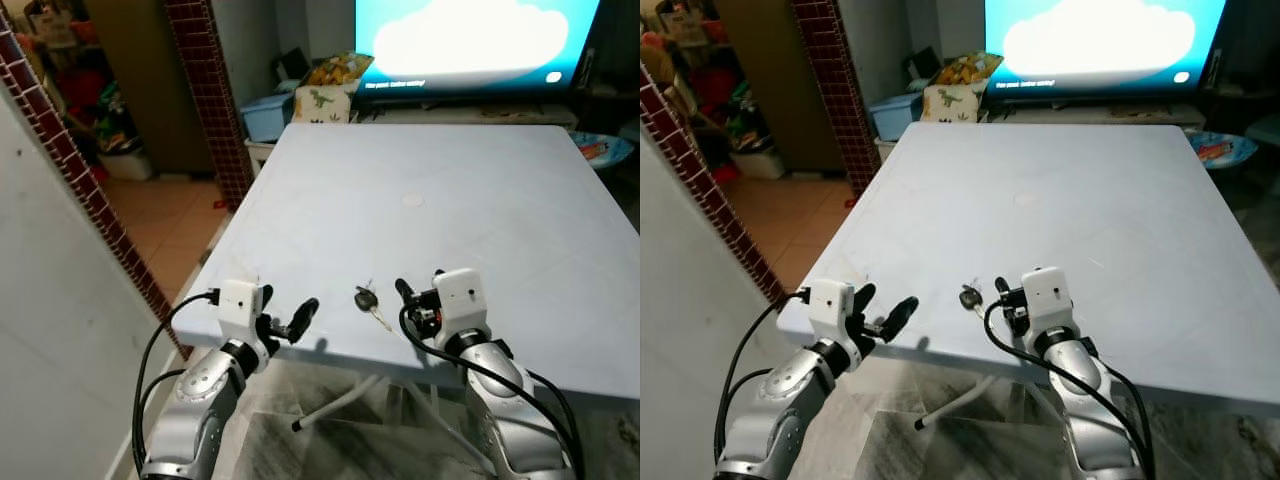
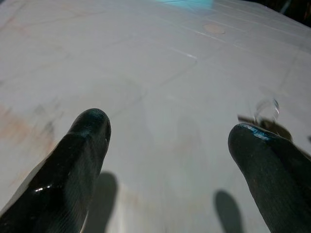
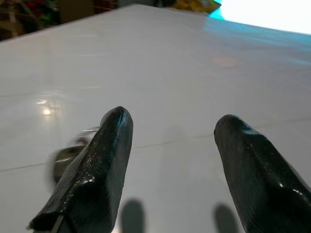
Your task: Hang keys on a hook
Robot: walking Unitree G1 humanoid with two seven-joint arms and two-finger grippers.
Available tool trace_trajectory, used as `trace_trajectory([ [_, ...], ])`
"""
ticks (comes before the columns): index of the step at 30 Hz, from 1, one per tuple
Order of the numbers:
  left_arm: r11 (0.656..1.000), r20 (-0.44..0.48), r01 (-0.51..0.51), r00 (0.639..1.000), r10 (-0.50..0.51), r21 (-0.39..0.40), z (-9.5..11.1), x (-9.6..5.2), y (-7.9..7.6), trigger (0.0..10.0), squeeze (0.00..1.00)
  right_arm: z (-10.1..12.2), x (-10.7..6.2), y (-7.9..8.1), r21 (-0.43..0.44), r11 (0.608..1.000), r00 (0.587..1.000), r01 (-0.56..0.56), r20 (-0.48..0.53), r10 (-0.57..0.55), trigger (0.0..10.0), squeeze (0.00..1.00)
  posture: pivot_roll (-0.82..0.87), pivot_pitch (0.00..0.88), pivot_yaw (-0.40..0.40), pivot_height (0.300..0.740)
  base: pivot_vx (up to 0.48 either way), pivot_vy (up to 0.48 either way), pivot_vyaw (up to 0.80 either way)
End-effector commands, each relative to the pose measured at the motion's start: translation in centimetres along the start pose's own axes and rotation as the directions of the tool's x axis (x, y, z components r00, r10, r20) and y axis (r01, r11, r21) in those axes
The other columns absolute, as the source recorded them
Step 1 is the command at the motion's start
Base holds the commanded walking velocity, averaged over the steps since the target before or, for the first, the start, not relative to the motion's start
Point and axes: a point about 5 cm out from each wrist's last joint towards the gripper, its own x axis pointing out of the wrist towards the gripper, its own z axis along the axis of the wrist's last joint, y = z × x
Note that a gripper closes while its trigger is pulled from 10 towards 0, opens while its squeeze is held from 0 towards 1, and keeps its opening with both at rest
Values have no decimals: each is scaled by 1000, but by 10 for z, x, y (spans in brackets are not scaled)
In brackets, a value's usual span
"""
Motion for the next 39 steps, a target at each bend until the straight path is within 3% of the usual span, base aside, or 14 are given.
trace_trajectory([
  [1,1000,10,7,1000,-7,6,4,4,-5,10000,0,4,0,-4,-3,1000,1000,9,14,-9,10000,0,-89,0,94,740,0,0,0],
  [12,1000,6,6,1000,-6,-5,4,5,-6,10000,0,5,0,-4,0,1000,1000,6,18,-6,10000,0,-87,0,94,740,0,25,0],
  [32,1000,-14,14,1000,-13,10,4,6,-7,10000,0,9,0,-6,-14,999,999,32,26,-31,10000,0,-89,0,99,740,0,425,0],
  [36,1000,-8,17,1000,-17,5,4,6,-8,10000,0,9,0,-6,-26,999,999,44,19,-44,10000,0,-88,0,99,740,0,64,0],
  [39,999,-20,35,999,-35,9,2,4,-11,10000,0,6,1,-12,-104,991,996,88,-8,-89,10000,0,-87,0,100,740,0,0,0],
])
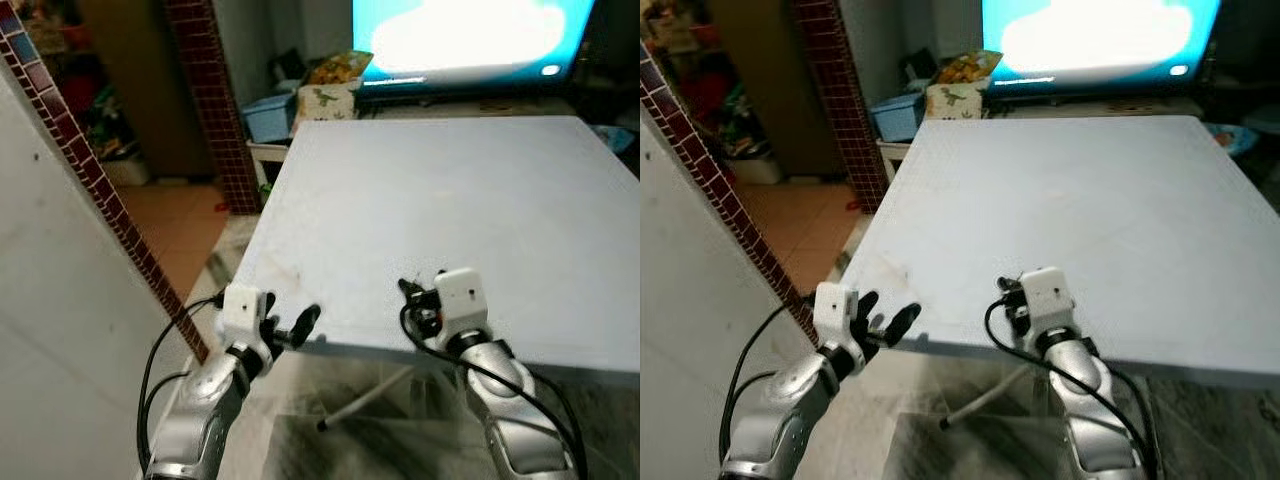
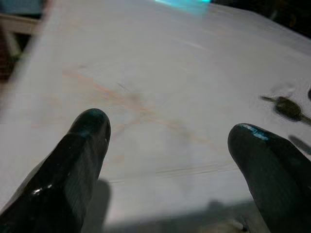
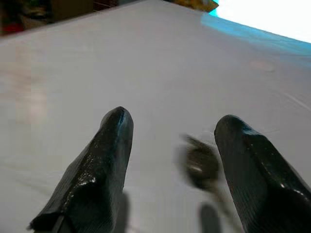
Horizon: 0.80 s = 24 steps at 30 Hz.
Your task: Hang keys on a hook
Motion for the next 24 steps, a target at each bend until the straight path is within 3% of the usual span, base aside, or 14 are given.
trace_trajectory([
  [1,1000,-15,19,1000,-18,11,-1,-1,-3,10000,0,6,3,-3,-37,999,1000,25,8,-25,10000,0,-87,0,100,740,0,0,0],
  [7,996,-48,85,995,-83,40,-8,-4,-14,10000,0,3,3,-27,-91,982,985,167,-27,-170,10000,0,-87,0,100,740,0,0,0],
  [14,992,-60,126,990,-124,31,-6,-3,-16,10000,0,1,0,-44,-149,950,957,276,-50,-286,10000,0,-89,0,99,740,0,0,0],
  [24,974,-126,227,967,-223,19,-12,-8,-26,10000,0,-14,2,-38,-89,966,956,241,-150,-252,10000,0,-80,0,100,740,0,0,0],
])
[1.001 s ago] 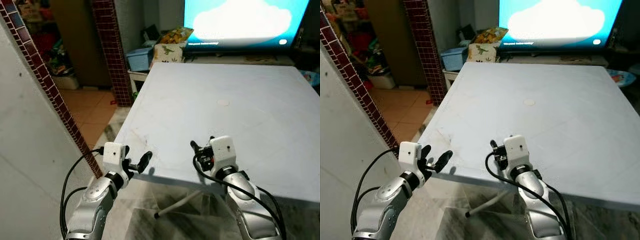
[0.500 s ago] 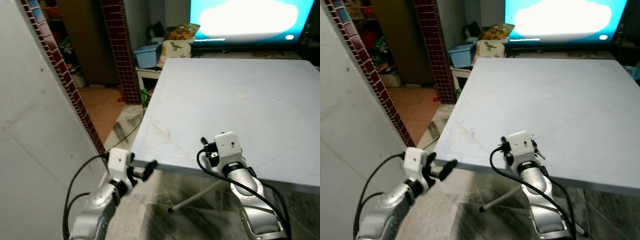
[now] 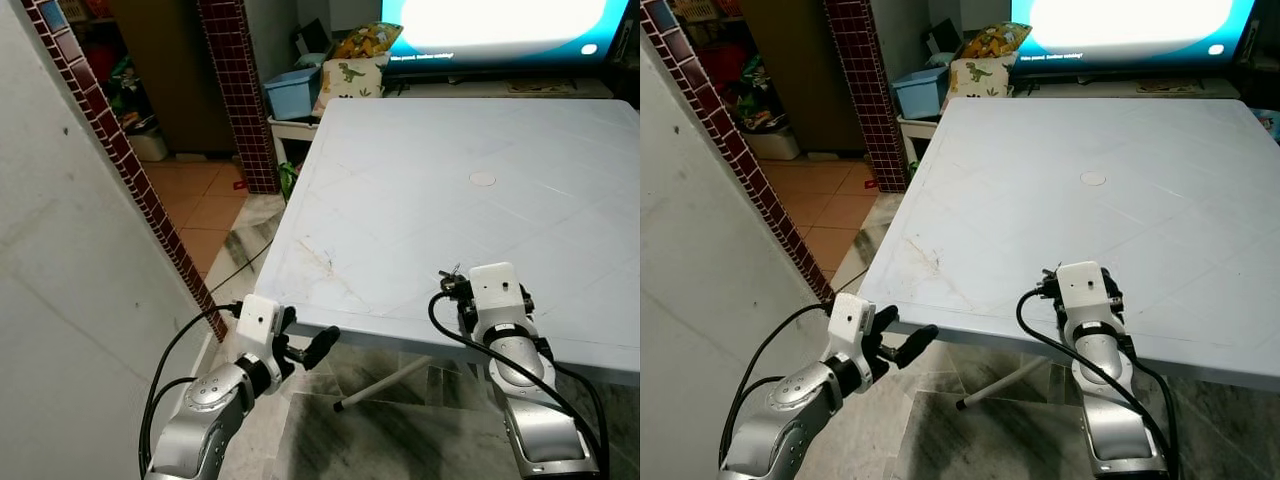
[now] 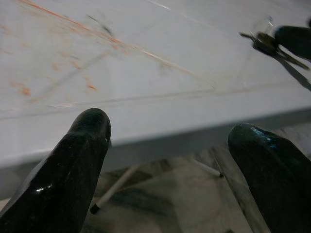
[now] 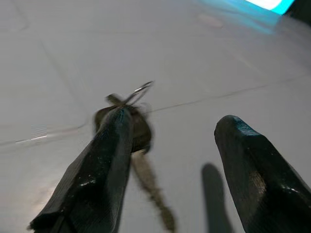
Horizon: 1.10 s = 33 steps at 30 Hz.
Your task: Hang keys on a hook
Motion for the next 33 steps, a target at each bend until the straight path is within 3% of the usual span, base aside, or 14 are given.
trace_trajectory([
  [1,1000,-4,13,1000,-13,13,2,-3,0,10000,0,0,3,6,25,999,999,-36,-18,36,10000,0,-80,0,100,740,0,0,0],
  [6,1000,-6,18,1000,-18,16,3,-4,0,10000,0,-5,6,12,45,996,996,-77,-49,79,10000,0,-72,0,102,740,0,0,0],
  [14,998,-18,68,998,-68,-1,4,-6,-4,10000,0,-14,9,8,75,995,992,-62,-102,70,10000,0,-70,0,106,740,0,0,0],
  [25,997,0,78,997,-78,8,11,-5,-4,10000,0,8,8,-5,56,998,999,15,34,-17,10000,0,-73,0,109,740,0,0,0],
  [30,996,0,84,996,-84,14,13,-6,-4,10000,0,22,3,-3,120,993,995,13,99,-25,10000,0,-75,0,110,740,0,0,0],
  [33,995,-5,95,996,-94,19,13,-7,-4,10000,0,22,1,3,173,985,997,-10,72,-3,10000,0,-76,0,109,740,0,0,0],
])
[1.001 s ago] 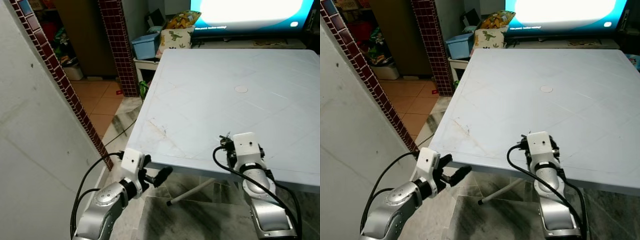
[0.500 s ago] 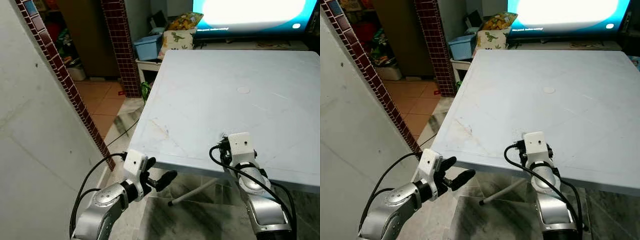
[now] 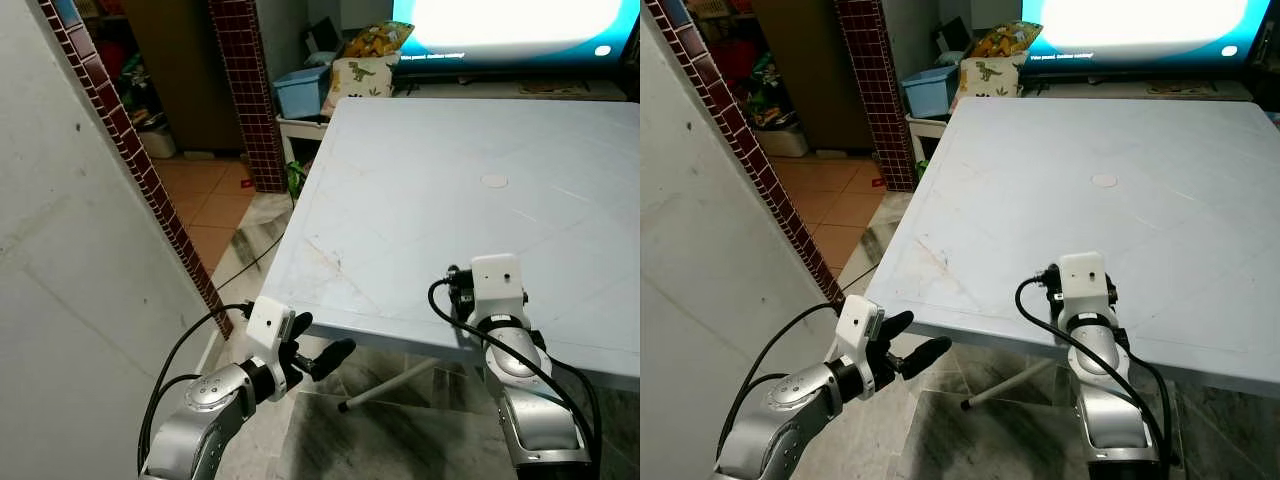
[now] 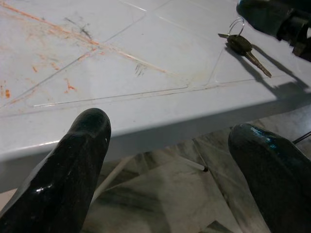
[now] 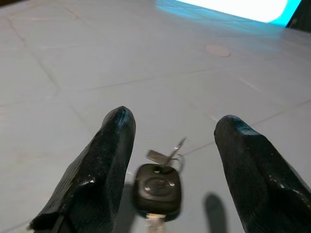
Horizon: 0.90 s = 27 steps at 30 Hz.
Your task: Hang keys on a hook
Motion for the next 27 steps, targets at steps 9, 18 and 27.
trace_trajectory([
  [9,997,0,67,998,-67,23,9,-2,-1,10000,0,-4,-7,17,120,991,996,-53,-64,62,10000,0,-76,0,108,740,0,0,0],
  [18,995,60,103,993,-103,-7,19,-3,-8,10000,0,-14,-10,16,106,993,987,-43,-152,59,10000,0,-74,0,104,740,0,0,0],
  [27,994,70,105,992,-104,-14,21,-2,-9,10000,0,-15,-12,13,67,997,985,-31,-166,42,10000,0,-75,0,102,740,0,0,0],
])
